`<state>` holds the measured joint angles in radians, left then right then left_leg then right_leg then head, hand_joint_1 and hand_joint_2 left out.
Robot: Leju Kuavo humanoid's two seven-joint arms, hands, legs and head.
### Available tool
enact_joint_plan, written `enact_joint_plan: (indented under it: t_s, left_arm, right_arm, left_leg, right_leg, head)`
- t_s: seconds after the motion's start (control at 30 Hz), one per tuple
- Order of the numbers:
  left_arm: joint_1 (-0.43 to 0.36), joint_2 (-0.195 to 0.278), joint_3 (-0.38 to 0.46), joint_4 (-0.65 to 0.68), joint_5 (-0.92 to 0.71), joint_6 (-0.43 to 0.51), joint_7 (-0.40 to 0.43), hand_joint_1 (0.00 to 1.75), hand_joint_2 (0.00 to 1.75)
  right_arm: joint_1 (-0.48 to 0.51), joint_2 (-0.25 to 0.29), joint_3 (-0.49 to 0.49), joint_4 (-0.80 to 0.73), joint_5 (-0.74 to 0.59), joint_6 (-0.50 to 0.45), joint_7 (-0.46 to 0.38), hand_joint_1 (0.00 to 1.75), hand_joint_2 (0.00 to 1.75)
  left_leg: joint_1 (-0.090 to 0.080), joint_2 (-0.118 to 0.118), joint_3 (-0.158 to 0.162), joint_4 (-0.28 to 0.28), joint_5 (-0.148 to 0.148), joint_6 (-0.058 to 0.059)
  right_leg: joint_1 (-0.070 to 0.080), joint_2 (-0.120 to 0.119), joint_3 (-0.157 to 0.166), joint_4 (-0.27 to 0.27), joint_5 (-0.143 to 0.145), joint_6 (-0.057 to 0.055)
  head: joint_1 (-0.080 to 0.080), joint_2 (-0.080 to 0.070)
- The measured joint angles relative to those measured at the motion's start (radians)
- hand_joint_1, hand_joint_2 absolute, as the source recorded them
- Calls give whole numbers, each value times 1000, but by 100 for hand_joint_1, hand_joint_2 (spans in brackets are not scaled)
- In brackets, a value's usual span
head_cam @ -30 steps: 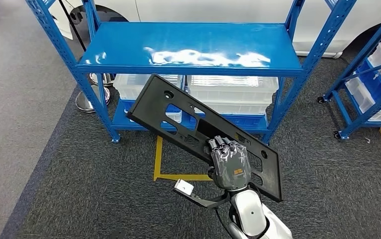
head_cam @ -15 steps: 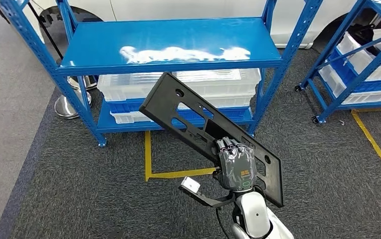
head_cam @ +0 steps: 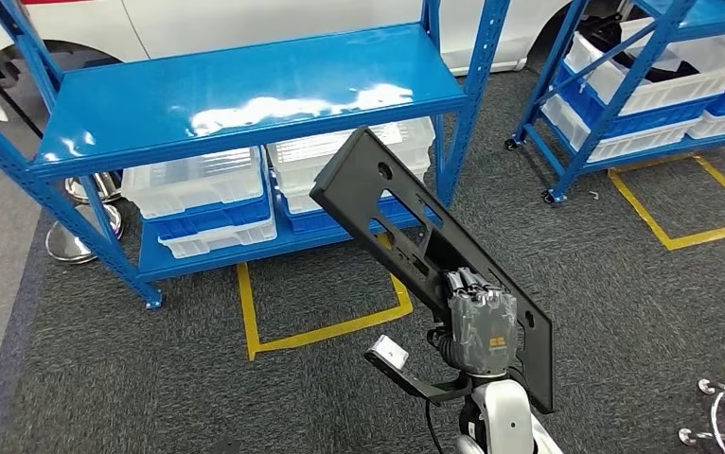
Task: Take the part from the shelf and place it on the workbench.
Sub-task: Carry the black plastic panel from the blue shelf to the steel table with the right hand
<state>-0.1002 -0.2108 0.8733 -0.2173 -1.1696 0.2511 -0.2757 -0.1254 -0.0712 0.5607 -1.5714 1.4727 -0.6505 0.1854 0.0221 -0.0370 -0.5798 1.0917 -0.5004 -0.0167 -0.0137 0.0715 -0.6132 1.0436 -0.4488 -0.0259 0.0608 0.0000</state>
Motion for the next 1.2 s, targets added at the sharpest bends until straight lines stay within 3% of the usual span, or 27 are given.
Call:
enact_joint_plan:
  t_s: [0.07, 0.13, 0.17, 0.23, 0.3, 0.37, 0.4, 0.43, 0.5, 0.57, 0.67, 0.73, 0.8, 0.83, 0.87, 0.9, 0.93, 1.0, 1.03, 1.1, 1.17, 1.2]
  left_arm:
    - [3, 0, 1, 0, 5, 2, -4, 0, 175]
    - [5, 0, 3, 1, 10, 8, -10, 0, 175]
    - [7, 0, 5, 1, 13, 12, -13, 0, 175]
    - [11, -1, 12, 1, 19, 18, -17, 0, 175]
    - [16, -1, 21, 1, 26, 22, -20, 0, 175]
    - [22, -1, 30, 1, 30, 27, -20, 0, 175]
    - [23, -1, 34, 1, 32, 29, -20, 0, 175]
    - [24, -1, 39, 1, 34, 30, -20, 0, 175]
    - [24, -3, 47, 1, 36, 32, -22, 0, 175]
    - [24, -5, 53, 1, 37, 35, -23, 0, 175]
    - [21, -8, 58, 1, 38, 36, -25, 0, 175]
    - [20, -9, 62, 1, 40, 37, -26, 0, 175]
    - [22, -9, 69, 1, 42, 42, -26, 0, 175]
    - [23, -9, 72, 1, 43, 45, -26, 0, 175]
    - [24, -9, 74, 2, 43, 47, -25, 0, 175]
    - [25, -9, 74, 2, 44, 49, -25, 0, 175]
    - [25, -10, 75, 2, 44, 50, -24, 0, 175]
    - [25, -10, 77, 2, 45, 51, -23, 0, 175]
    - [25, -11, 79, 2, 45, 51, -23, 0, 175]
    - [25, -11, 82, 2, 45, 51, -23, 0, 175]
    - [22, -12, 84, 2, 45, 51, -23, 0, 175]
    - [22, -13, 85, 2, 45, 51, -22, 0, 175]
  right_arm:
    - [29, 0, -25, -26, -2, -20, -11, 175, 175]
    - [77, 0, -60, -70, -30, -29, -52, 175, 175]
    - [108, 3, -84, -98, -67, -31, -98, 175, 175]
    - [168, 29, -150, -156, -194, -33, -252, 175, 175]
    - [224, 86, -240, -202, -357, -34, -447, 175, 175]
    - [277, 151, -338, -240, -506, -36, -593, 175, 175]
    - [301, 179, -382, -258, -569, -36, -637, 175, 175]
    - [322, 201, -423, -274, -628, -37, -666, 175, 175]
    - [355, 235, -491, -305, -727, -40, -710, 175, 175]
    - [380, 262, -544, -329, -796, -42, -744, 175, 175]
    - [411, 289, -597, -351, -835, -47, -761, 175, 175]
    - [422, 304, -617, -360, -859, -49, -765, 175, 175]
    - [430, 317, -632, -363, -907, -49, -768, 175, 175]
    - [436, 321, -640, -363, -935, -49, -768, 175, 175]
    - [445, 322, -649, -362, -962, -49, -768, 175, 175]
    - [453, 323, -657, -359, -986, -49, -769, 175, 175]
    - [460, 323, -666, -356, -1007, -49, -770, 175, 175]
    - [470, 325, -681, -348, -1040, -49, -775, 175, 175]
    - [473, 326, -689, -344, -1051, -49, -778, 175, 175]
    - [480, 330, -702, -337, -1063, -49, -785, 175, 175]
    - [491, 333, -716, -334, -1066, -49, -792, 175, 175]
    - [496, 335, -722, -334, -1066, -49, -795, 175, 175]
  left_leg:
    - [1, -34, 23, -55, 8, 4]
    - [0, -25, 26, -62, 8, 15]
    - [0, -16, 27, -68, 12, 23]
    - [2, 6, 30, -80, 19, 37]
    - [-2, 32, 30, -81, 19, 45]
    - [-5, 59, 30, -79, 16, 48]
    - [-5, 71, 30, -78, 14, 49]
    - [-6, 82, 31, -77, 12, 47]
    - [-10, 102, 36, -75, 6, 41]
    - [-15, 121, 41, -75, 1, 32]
    - [-17, 144, 52, -76, -8, 18]
    - [-15, 111, 39, -32, -46, 10]
    - [-12, 64, -12, 85, -113, 6]
    - [-12, 54, -39, 147, -139, 5]
    - [-12, 49, -57, 186, -146, 4]
    - [-12, 47, -58, 187, -132, 4]
    - [-12, 44, -42, 151, -101, 6]
    - [-10, 12, 16, 22, -33, 12]
    - [-10, -9, 39, -31, -15, 15]
    - [-11, -33, 54, -72, -12, 19]
    - [-11, -14, 58, -81, -6, 29]
    - [-10, -3, 60, -87, -1, 36]
  right_leg:
    - [-1, 18, -11, 6, 2, 14]
    - [-3, 34, -18, 4, 8, 29]
    - [-3, 27, -21, 7, 4, 35]
    - [-2, -12, -45, 58, -31, 44]
    - [-2, -52, -96, 174, -93, 49]
    - [-2, -62, -128, 254, -118, 52]
    - [-3, -65, -120, 245, -105, 52]
    - [-2, -72, -93, 200, -79, 50]
    - [7, -116, -21, 72, -35, 37]
    - [19, -145, 14, 3, -24, 23]
    - [17, -115, 15, -8, -21, 9]
    - [9, -93, 18, -16, -15, -4]
    - [8, -71, 17, -18, -11, -11]
    - [8, -59, 16, -18, -11, -12]
    - [9, -47, 16, -17, -10, -12]
    - [9, -34, 16, -16, -10, -12]
    - [9, -21, 17, -14, -10, -12]
    - [9, 4, 15, -8, -11, -9]
    - [9, 17, 12, -4, -11, -5]
    - [6, 37, 2, 0, -6, 8]
    - [2, 49, -4, -1, -1, 21]
    - [3, 34, -9, 8, -8, 25]
  head:
    - [0, 0]
    - [0, 0]
    - [1, 0]
    - [5, 0]
    - [8, 0]
    - [8, 0]
    - [8, 0]
    - [8, 0]
    - [8, 0]
    - [8, 0]
    - [8, 0]
    - [7, 0]
    - [6, 0]
    - [7, 0]
    - [7, 0]
    - [7, 0]
    - [7, 0]
    - [7, 0]
    - [7, 0]
    - [7, 0]
    - [7, 0]
    - [7, 0]
